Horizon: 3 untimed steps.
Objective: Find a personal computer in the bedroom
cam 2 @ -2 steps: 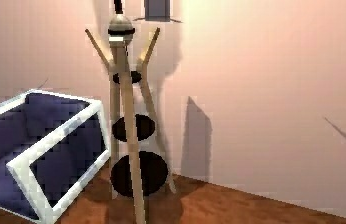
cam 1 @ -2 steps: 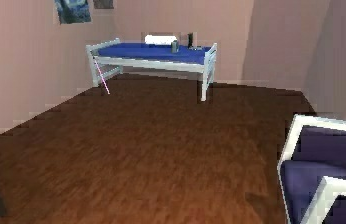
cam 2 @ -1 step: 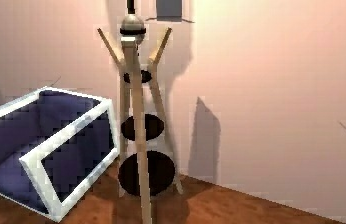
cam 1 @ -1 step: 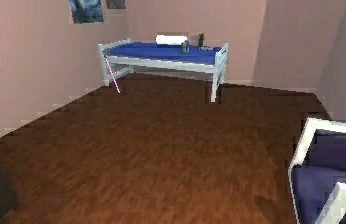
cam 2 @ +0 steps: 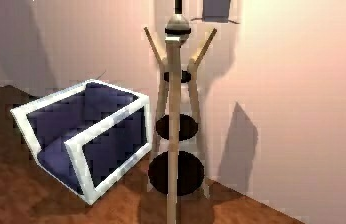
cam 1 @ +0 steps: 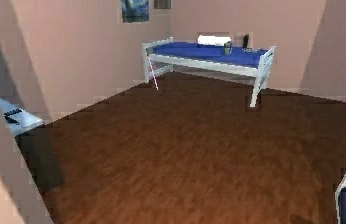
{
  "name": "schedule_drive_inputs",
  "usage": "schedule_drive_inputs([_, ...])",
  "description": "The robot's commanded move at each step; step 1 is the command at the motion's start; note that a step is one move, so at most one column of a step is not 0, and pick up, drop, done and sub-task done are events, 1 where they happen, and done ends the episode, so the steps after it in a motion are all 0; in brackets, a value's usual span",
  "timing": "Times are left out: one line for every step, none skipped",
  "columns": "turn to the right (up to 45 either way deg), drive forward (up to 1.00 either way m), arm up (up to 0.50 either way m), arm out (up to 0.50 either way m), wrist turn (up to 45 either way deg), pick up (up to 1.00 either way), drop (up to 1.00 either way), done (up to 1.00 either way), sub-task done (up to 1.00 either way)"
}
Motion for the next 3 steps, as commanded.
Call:
schedule_drive_inputs([0.0, 0.5, 0.0, 0.0, 0.0, 0.0, 0.0, 0.0, 0.0])
schedule_drive_inputs([24.0, 0.0, 0.0, 0.0, 0.0, 0.0, 0.0, 0.0, 0.0])
schedule_drive_inputs([0.0, 0.35, 0.0, 0.0, 0.0, 0.0, 0.0, 0.0, 0.0])
